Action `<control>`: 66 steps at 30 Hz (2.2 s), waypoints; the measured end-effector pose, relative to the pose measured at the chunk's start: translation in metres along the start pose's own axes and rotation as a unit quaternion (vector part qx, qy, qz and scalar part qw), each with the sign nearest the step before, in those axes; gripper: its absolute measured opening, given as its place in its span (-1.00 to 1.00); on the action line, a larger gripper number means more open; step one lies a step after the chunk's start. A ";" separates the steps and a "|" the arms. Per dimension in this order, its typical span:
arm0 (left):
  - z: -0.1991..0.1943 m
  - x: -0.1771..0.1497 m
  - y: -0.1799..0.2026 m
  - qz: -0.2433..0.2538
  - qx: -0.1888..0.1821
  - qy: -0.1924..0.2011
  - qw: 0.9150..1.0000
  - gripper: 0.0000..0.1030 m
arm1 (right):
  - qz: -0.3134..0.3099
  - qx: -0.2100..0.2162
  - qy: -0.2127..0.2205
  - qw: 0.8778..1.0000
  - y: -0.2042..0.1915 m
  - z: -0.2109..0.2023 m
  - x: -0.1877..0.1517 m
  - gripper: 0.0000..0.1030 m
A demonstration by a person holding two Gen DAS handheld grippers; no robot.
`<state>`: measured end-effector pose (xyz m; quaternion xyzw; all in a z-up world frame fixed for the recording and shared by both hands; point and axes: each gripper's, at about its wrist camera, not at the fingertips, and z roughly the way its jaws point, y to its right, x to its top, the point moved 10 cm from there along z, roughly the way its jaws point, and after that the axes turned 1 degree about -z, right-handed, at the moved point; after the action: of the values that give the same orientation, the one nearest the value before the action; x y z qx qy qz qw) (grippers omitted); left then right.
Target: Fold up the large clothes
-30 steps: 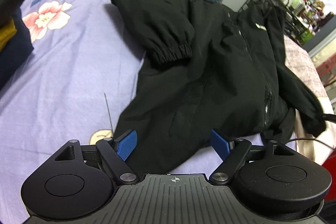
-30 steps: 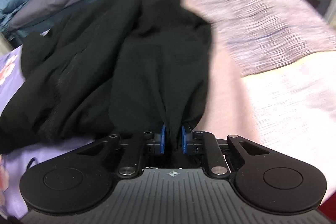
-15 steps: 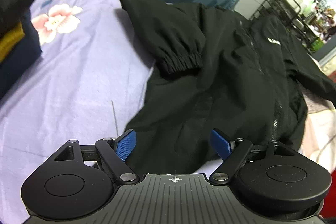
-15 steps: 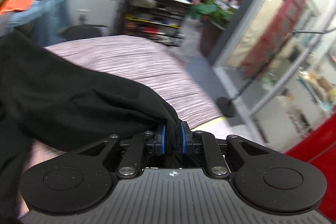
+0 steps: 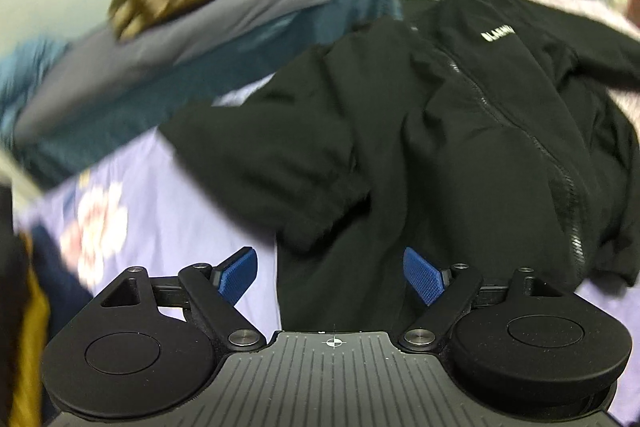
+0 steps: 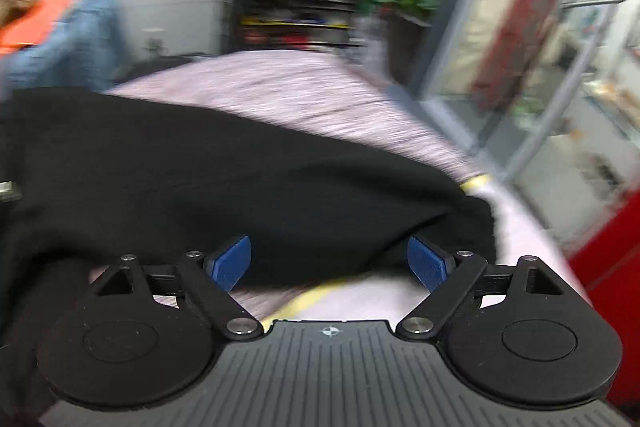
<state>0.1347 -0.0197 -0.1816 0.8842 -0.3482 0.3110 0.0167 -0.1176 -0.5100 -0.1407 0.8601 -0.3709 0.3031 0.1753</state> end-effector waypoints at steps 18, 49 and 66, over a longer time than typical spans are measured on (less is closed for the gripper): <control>0.138 0.035 0.010 0.123 0.089 -0.096 0.984 1.00 | 0.039 0.183 -0.084 0.979 -0.111 -0.127 -0.131 0.91; 0.009 -0.028 -0.132 -0.128 0.020 -0.056 0.990 1.00 | 0.079 0.218 -0.160 0.960 -0.141 -0.098 -0.161 0.71; -0.039 -0.129 -0.075 -0.191 -0.093 -0.111 0.971 1.00 | 0.009 0.273 -0.133 0.953 -0.180 -0.124 -0.155 0.58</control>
<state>0.0879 0.1252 -0.2082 0.9579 -0.1998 0.1683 0.1188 -0.1159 -0.2433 -0.1618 0.9044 -0.3019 0.2769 -0.1199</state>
